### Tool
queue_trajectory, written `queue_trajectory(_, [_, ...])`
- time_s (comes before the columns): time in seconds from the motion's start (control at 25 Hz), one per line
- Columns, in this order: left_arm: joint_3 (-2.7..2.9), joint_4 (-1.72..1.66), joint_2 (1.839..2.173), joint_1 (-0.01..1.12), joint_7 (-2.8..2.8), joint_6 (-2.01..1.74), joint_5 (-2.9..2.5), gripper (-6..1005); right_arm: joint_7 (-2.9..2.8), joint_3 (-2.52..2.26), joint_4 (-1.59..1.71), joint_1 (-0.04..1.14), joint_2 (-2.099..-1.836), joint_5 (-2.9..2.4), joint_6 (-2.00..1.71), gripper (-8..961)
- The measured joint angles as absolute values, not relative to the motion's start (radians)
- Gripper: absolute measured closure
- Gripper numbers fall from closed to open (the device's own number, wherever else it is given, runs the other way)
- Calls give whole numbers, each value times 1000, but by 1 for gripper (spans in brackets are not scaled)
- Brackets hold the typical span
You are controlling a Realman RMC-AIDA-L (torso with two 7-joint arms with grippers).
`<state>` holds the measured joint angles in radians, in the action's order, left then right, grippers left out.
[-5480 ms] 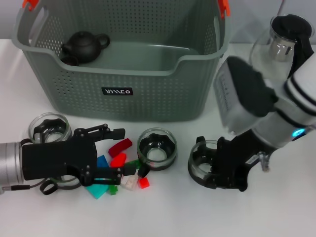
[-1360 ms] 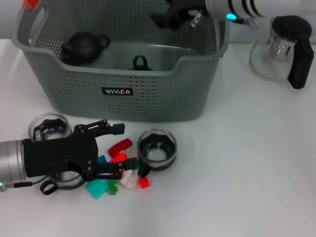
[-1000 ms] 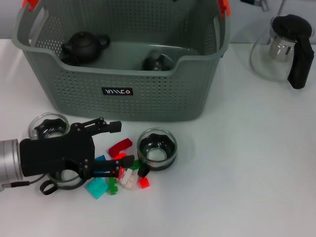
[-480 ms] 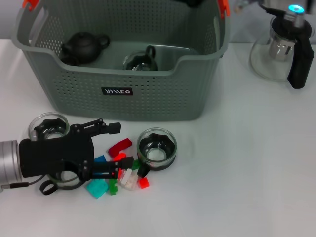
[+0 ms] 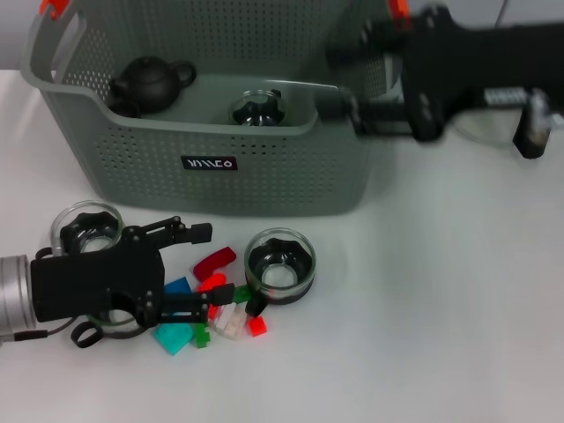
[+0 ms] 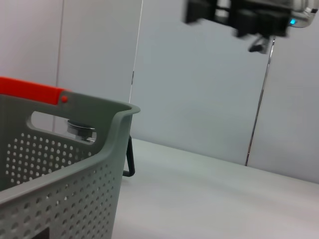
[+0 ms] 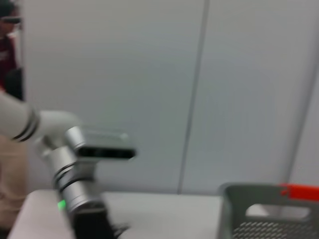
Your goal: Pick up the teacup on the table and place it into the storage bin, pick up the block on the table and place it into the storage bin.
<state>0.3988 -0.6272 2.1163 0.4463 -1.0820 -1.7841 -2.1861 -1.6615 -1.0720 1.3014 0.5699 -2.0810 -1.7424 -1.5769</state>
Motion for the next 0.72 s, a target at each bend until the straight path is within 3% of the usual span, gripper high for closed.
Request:
queue_trajectory(0.28, [401,-635,2114,438,-1072,-1786,-2190,95,-1689,-1048,1323,563,-2079,-1815,-1776,398])
queue_trajectory(0.72, [399,-678,2112,404,-1062,-1787,-2216,94,-1761,-1186,1209,691,-2097,-2094,-1725,399])
